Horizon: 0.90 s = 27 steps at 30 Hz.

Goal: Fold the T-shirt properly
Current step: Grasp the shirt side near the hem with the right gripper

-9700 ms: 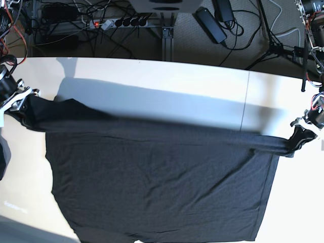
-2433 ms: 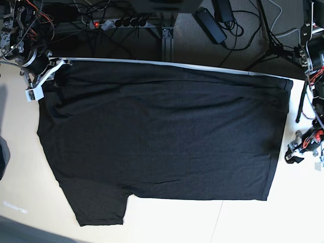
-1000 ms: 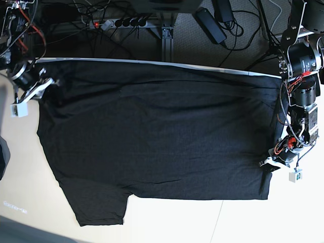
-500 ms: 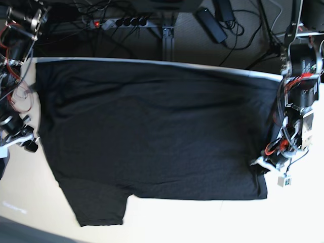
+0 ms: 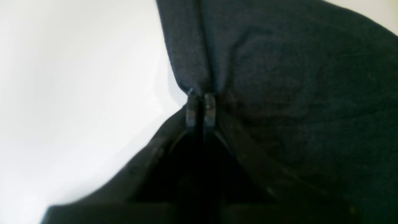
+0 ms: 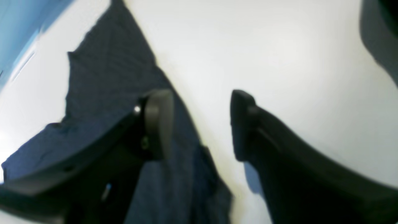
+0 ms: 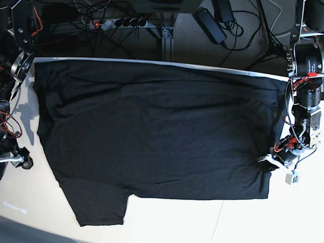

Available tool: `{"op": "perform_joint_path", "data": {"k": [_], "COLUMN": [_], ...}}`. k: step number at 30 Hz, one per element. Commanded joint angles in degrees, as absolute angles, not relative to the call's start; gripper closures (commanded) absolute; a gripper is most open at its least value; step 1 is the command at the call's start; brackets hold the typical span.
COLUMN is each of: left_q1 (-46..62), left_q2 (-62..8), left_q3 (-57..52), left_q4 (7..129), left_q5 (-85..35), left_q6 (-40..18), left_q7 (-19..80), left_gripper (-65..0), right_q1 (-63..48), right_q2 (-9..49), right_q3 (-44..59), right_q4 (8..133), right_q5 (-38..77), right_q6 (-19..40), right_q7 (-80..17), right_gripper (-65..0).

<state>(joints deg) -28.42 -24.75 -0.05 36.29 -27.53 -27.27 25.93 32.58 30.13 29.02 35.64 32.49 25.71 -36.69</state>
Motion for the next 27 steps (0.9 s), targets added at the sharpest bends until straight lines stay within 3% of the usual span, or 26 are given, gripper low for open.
{"op": "perform_joint_path", "data": {"k": [1, 8, 27], "left_q1": [-29.45, -29.47, -29.34], "left_q2": [-25.80, -26.04, -26.04], "left_q3": [-0.12, -0.12, -0.12], "left_q4": [36.51, 36.51, 36.51], "left_q5": [-26.72, -27.64, -27.64], "left_q6": [-27.27, -27.27, -27.29], "left_q7": [27.20, 27.22, 27.27], "left_gripper": [0.0, 0.0, 0.0], "right_q1": [33.78, 33.78, 38.17], "right_q2": [31.29, 30.57, 21.54], "right_q3": [29.23, 29.23, 25.32], "right_q4": [35.24, 27.99, 27.83], "right_q5": [32.93, 32.93, 28.01], "right_q6": [26.79, 26.81, 27.44], "right_q7": [-35.83, -34.65, -32.32], "right_gripper": [-30.2, -30.2, -30.2]}}
